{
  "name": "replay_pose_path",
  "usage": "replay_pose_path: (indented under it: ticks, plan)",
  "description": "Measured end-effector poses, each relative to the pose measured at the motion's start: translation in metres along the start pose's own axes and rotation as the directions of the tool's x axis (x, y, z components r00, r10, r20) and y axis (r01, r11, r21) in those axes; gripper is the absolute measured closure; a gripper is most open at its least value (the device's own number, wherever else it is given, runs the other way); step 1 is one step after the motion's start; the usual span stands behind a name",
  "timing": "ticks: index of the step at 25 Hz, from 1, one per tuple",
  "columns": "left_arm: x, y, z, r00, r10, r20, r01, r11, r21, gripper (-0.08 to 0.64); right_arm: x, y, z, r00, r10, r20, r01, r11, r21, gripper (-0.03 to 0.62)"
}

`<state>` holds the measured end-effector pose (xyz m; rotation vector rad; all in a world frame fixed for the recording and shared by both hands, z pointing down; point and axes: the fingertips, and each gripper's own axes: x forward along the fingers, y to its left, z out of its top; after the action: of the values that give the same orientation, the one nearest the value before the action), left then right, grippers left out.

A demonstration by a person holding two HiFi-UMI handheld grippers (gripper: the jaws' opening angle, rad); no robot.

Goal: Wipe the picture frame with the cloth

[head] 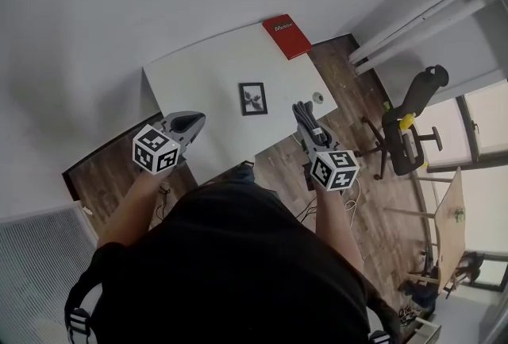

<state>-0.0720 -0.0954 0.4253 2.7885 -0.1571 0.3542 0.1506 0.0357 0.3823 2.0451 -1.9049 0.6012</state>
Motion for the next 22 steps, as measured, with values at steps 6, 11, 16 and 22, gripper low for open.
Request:
replay_pose_path:
  ticks: [6,11,16,22]
  plan:
    - [0.005,0.0,-0.003,1.0,0.022,-0.013,-0.022,1.0,-0.002,0.549,0.02,-0.006,0.003,0.999,0.039,0.008,-0.039,0.999,-0.001,0.485]
    - [0.014,0.008,-0.007,0.998,0.052,-0.037,-0.052,0.999,-0.013,0.549,0.044,-0.019,0.004,0.997,0.07,-0.009,-0.07,0.998,0.005,0.485]
    - [0.037,0.024,-0.024,0.994,0.081,-0.078,-0.083,0.996,-0.022,0.549,0.072,-0.036,-0.008,0.993,0.105,-0.053,-0.104,0.994,0.017,0.485]
    - [0.064,0.038,-0.038,0.989,0.095,-0.116,-0.1,0.994,-0.035,0.549,0.105,-0.056,-0.017,0.985,0.137,-0.107,-0.136,0.991,0.015,0.485]
